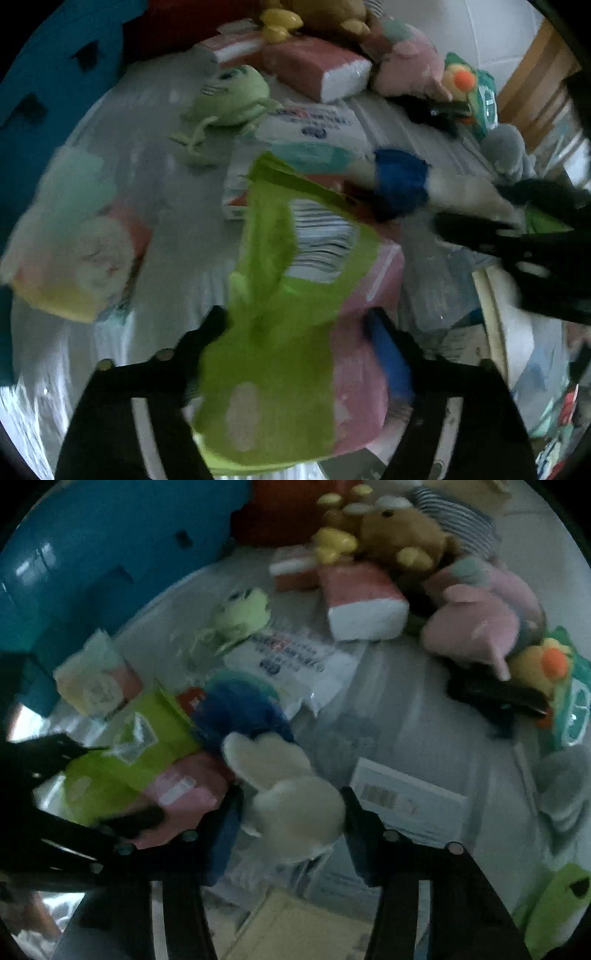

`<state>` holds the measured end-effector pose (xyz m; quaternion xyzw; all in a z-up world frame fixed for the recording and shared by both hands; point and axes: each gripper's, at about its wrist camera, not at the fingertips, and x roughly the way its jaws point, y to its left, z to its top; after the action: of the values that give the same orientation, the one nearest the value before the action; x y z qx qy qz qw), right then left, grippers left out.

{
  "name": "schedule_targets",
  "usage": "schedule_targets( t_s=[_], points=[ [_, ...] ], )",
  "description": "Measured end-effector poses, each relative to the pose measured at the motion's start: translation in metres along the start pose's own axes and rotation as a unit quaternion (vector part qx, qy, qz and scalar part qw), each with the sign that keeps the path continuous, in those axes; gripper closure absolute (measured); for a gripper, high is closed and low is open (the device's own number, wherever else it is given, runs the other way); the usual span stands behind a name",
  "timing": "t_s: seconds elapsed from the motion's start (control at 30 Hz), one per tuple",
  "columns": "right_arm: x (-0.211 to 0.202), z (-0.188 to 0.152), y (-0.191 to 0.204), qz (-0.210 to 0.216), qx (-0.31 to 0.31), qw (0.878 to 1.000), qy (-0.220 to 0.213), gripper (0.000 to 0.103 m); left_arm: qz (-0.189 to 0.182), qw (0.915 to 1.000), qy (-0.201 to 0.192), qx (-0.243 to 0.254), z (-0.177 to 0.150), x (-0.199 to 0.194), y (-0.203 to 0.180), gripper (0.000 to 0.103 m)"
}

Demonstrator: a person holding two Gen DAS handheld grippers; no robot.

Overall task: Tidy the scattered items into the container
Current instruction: 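Close the left gripper on the green snack bag while the right gripper grasps the blue-hatted bunny, then lift the snack bag with the left gripper while the right gripper lifts the bunny toward the crate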

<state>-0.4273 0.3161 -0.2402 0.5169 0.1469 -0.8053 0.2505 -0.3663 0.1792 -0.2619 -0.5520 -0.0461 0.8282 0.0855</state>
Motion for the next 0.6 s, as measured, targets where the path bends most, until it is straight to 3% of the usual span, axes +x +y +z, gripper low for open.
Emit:
schedule_targets(
  t_s=[0.1, 0.17, 0.23, 0.27, 0.37, 0.43, 0.6],
  points=[
    [0.003, 0.001, -0.002, 0.004, 0.007, 1.0, 0.0, 0.051, -0.002, 0.9999, -0.004, -0.009, -0.001, 0.001, 0.003, 0.037],
    [0.007, 0.0, -0.003, 0.005, 0.006, 1.0, 0.004, 0.045, -0.007, 0.9998, -0.004, -0.018, 0.0, 0.007, 0.001, 0.032],
    [0.01, 0.0, -0.006, 0.021, 0.019, 1.0, 0.001, 0.044, -0.015, 0.9995, 0.005, -0.029, 0.001, 0.018, 0.0, 0.019],
    [0.011, -0.001, -0.007, 0.024, 0.024, 0.999, -0.002, 0.044, -0.014, 0.9995, 0.004, -0.029, 0.001, 0.019, -0.003, 0.019],
    [0.008, -0.003, -0.009, 0.027, 0.035, 0.999, -0.005, 0.052, -0.01, 0.9995, -0.007, -0.028, 0.002, 0.011, -0.01, 0.035],
    [0.005, -0.004, -0.01, 0.024, 0.037, 0.999, -0.007, 0.052, -0.018, 0.9989, -0.026, -0.034, 0.003, -0.006, -0.009, 0.056],
    [-0.015, -0.011, -0.014, 0.041, 0.055, 0.997, -0.028, 0.052, -0.022, 0.9984, -0.049, -0.016, 0.004, -0.033, -0.018, 0.066]
  ],
)
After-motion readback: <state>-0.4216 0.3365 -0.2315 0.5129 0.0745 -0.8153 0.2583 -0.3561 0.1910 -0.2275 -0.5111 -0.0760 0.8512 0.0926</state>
